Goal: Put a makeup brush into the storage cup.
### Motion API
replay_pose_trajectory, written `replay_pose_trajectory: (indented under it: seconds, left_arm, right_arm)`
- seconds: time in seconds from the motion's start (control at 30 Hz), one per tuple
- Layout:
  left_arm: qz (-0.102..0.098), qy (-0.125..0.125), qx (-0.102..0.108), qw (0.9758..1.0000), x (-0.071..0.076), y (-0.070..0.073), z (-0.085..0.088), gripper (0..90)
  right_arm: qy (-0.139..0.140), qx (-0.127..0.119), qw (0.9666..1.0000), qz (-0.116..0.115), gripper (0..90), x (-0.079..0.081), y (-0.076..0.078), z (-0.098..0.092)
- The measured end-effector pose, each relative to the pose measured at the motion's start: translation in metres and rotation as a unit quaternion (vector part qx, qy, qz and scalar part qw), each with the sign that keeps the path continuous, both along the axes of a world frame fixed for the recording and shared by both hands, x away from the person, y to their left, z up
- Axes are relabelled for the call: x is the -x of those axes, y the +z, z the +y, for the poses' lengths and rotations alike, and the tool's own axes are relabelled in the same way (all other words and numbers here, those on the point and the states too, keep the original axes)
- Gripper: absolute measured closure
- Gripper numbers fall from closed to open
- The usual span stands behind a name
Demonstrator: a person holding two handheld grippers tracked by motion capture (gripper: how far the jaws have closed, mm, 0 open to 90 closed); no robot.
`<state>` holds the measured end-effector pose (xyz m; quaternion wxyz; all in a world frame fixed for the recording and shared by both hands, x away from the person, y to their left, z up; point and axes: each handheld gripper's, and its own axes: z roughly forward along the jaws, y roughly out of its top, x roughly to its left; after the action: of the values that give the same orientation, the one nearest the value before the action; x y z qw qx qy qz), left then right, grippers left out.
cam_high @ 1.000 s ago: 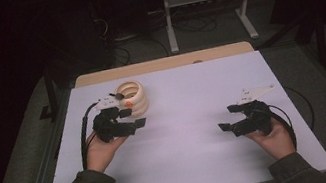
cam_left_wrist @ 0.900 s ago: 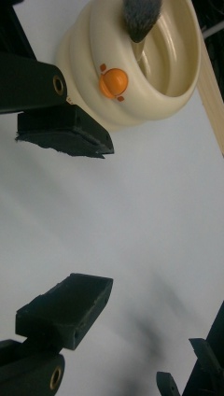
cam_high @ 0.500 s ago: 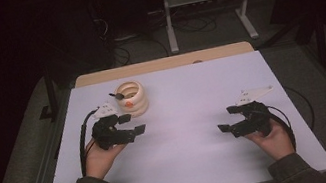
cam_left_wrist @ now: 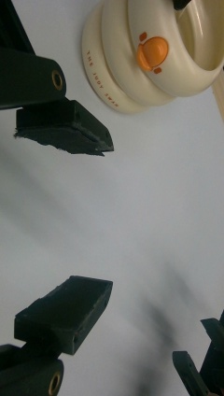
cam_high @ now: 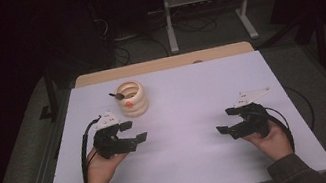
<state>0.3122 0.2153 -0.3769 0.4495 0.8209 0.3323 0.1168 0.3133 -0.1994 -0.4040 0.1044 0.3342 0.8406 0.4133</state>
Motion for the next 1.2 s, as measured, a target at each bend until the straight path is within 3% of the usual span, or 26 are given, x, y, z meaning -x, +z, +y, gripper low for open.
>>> replay_pose_trajectory:
  seconds: [0.63, 1.2]
  left_arm:
    - [-0.008, 0.001, -0.001, 1.0000, 0.019, -0.009, 0.004, 27.1]
    - [-0.012, 0.003, -0.006, 0.9999, 0.035, -0.021, 0.012, 21.3]
  right_arm:
    - [0.002, 0.003, 1.0000, 0.000, 21.5, 0.002, -0.004, 0.004]
    - [-0.001, 0.004, 1.0000, 0.003, 19.3, 0.002, -0.006, 0.004]
